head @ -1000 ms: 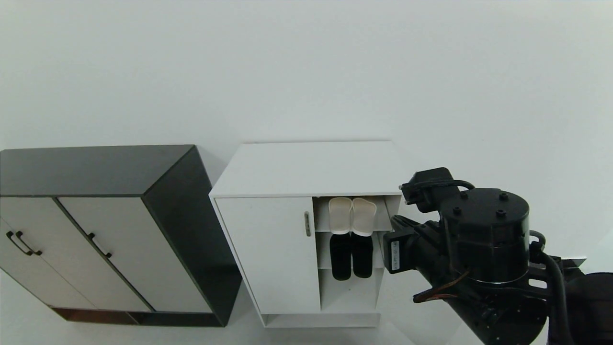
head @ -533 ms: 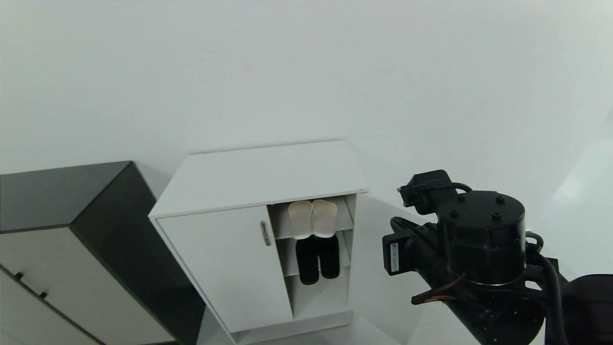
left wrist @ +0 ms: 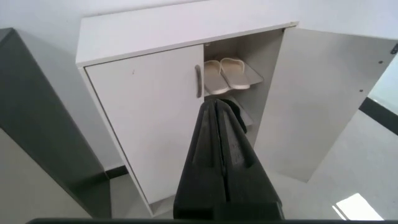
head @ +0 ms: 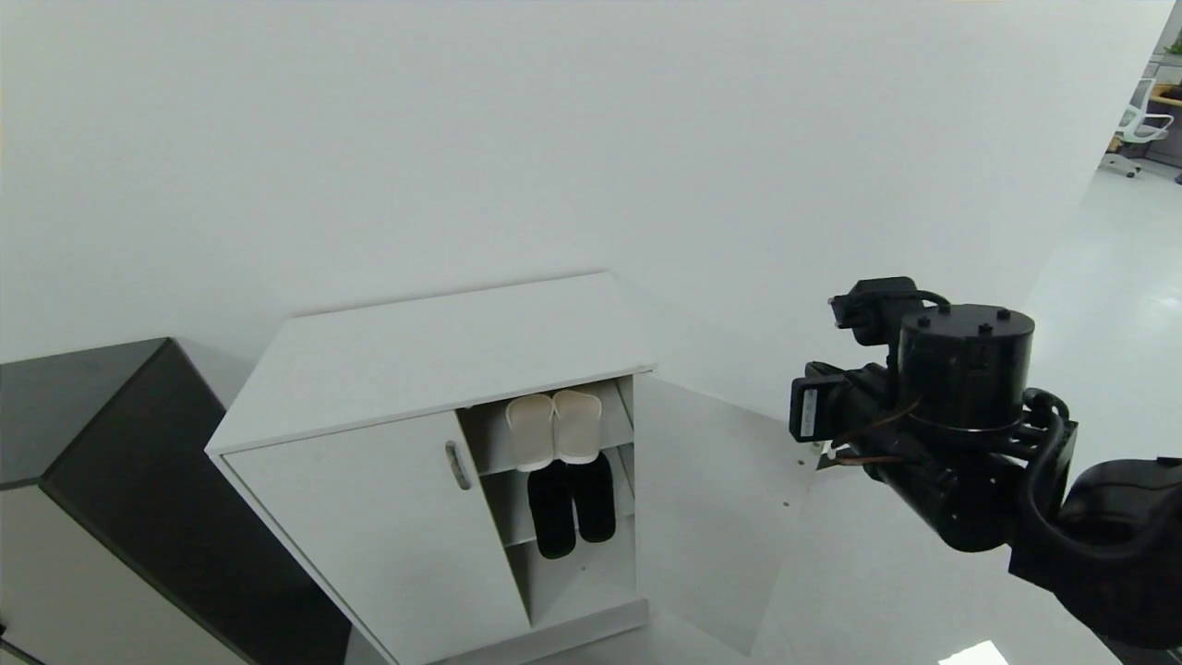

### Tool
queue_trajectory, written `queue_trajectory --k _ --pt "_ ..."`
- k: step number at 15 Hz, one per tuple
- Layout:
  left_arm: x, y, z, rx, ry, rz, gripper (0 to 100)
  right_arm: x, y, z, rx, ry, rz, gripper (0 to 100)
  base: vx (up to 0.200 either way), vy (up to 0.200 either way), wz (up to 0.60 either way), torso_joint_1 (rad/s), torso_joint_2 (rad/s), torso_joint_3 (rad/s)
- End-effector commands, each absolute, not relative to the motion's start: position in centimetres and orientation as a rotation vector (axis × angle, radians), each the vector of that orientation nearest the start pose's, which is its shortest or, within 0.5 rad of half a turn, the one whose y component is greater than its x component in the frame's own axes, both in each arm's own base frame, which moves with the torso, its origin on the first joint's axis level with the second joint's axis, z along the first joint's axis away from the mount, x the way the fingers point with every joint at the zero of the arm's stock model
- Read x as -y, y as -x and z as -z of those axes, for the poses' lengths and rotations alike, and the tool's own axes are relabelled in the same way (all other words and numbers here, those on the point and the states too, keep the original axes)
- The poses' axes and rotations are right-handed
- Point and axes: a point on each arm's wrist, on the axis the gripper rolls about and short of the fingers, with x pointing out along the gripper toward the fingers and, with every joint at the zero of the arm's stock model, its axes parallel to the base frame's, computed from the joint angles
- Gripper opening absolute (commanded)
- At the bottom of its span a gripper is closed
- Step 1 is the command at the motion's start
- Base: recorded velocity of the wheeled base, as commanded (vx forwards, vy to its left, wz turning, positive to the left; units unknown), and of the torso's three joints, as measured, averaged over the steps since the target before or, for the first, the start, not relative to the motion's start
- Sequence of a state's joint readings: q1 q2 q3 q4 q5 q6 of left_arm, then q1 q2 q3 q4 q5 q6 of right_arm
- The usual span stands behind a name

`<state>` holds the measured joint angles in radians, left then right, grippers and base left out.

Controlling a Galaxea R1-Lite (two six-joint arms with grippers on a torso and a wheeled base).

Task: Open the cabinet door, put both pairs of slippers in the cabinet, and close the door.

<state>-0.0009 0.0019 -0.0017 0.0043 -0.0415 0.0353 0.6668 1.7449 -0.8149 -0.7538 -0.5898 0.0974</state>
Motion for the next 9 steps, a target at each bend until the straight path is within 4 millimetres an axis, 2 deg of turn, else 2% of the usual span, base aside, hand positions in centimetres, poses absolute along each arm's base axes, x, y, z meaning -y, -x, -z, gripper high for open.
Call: queue_trajectory --k 1,7,9 --pt "0.1 2.3 -7.5 -0.004 -0.035 0.043 0 -17.1 -27.8 -17.6 -0.166 0.004 -0.016 0 0.0 0.0 0.0 0.0 0.0 0.0" --pt "0.1 2.3 -7.5 -0.004 -0.034 0.041 0 -16.7 -30.3 -16.6 -0.181 -0.051 0.005 0 -0.2 0.0 0.0 0.001 0.0 -0.002" --pt "0.1 2.3 -7.5 -0.004 -0.034 0.041 0 -16.6 -31.5 -16.6 -0.174 -0.091 0.018 0 0.0 0.0 0.0 0.0 0.0 0.0"
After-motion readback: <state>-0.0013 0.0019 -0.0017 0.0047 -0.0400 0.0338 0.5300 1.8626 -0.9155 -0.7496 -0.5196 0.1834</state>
